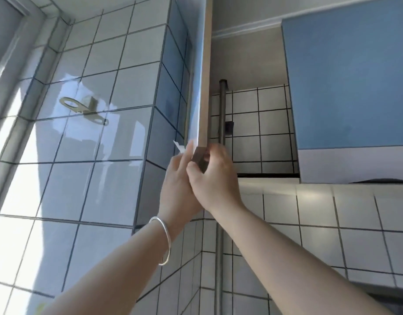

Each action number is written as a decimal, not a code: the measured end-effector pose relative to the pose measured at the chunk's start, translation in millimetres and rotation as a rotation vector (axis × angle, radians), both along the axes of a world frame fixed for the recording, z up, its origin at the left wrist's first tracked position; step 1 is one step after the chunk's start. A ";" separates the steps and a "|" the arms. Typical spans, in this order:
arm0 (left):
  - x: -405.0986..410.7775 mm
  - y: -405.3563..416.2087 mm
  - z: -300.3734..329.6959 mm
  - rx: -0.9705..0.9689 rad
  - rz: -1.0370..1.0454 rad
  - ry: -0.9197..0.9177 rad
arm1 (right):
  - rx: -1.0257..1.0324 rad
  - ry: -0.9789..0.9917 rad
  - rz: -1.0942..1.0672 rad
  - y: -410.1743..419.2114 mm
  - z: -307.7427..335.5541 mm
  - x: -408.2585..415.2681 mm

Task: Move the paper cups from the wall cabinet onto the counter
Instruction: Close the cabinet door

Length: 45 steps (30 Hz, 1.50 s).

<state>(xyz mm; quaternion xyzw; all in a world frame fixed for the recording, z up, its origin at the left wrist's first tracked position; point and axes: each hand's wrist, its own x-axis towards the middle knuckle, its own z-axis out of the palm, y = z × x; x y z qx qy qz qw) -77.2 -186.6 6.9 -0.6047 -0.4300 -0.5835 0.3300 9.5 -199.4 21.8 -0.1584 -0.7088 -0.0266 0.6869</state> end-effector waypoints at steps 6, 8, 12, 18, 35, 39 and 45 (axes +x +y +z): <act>55.3 44.1 -5.1 0.048 -0.050 -0.044 | -0.157 0.064 0.097 44.1 1.2 72.6; 72.0 61.8 -5.2 0.039 0.039 -0.037 | -0.161 0.140 0.123 61.2 1.1 96.6; 95.1 100.5 -7.9 -0.009 0.214 -0.004 | -0.201 0.170 0.030 97.6 -3.6 136.9; 119.4 148.4 -8.5 -0.002 0.348 0.048 | -0.112 -0.134 -0.558 155.3 -16.1 170.8; 115.2 218.7 -14.8 -0.003 0.385 0.213 | -0.056 -0.280 -0.984 243.9 -24.4 164.0; 113.3 230.8 -14.9 0.000 0.396 0.239 | -0.060 -0.269 -0.971 252.2 -22.4 161.8; 108.6 243.6 -16.2 0.035 0.358 0.232 | -0.001 -0.279 -0.956 257.3 -23.2 163.4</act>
